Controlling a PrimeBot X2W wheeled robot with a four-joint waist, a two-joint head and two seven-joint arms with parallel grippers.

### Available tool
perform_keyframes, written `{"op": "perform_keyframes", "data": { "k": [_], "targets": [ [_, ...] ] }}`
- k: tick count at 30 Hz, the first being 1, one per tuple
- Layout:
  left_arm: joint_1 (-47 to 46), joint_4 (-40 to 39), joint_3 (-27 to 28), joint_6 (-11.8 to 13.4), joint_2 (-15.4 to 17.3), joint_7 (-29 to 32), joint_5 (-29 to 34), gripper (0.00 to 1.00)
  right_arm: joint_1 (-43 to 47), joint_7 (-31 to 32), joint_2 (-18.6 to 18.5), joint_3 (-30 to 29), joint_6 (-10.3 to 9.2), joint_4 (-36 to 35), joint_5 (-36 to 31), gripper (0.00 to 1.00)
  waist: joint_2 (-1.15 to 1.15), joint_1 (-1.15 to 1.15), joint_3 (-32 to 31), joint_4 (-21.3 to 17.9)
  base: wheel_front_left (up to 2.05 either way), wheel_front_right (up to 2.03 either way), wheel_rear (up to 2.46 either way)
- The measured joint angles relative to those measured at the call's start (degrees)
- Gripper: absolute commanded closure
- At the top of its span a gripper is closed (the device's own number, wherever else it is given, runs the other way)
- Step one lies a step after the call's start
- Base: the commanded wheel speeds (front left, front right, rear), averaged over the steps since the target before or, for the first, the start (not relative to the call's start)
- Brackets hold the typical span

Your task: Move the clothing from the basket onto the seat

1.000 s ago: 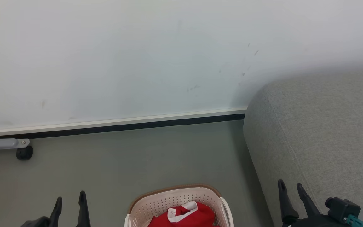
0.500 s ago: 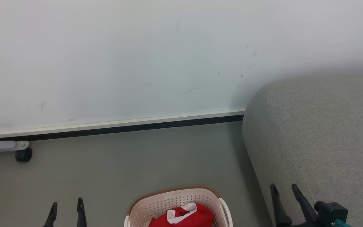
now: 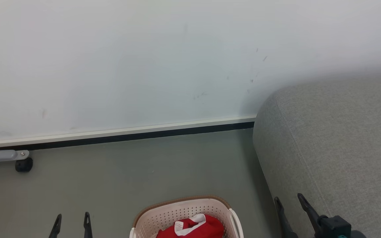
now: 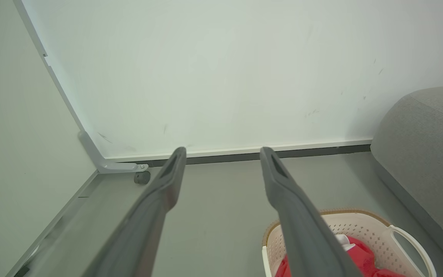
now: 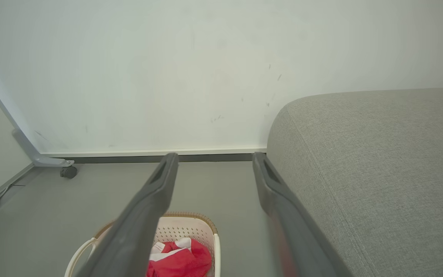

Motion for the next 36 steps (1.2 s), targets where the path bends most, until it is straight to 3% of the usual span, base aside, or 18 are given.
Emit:
{"op": "perform_keyframes", "data": {
  "k": [36],
  "targets": [
    [1.04,-0.57,-0.03,-1.57,-0.14,0.00,0.42,0.00,0.65,0.00,0.40,-0.83,0.58,-0.91,-1.86,0.00,0.00,0.00,1.64,-0.21,0.00,0.00,0.00]
  ]
}}
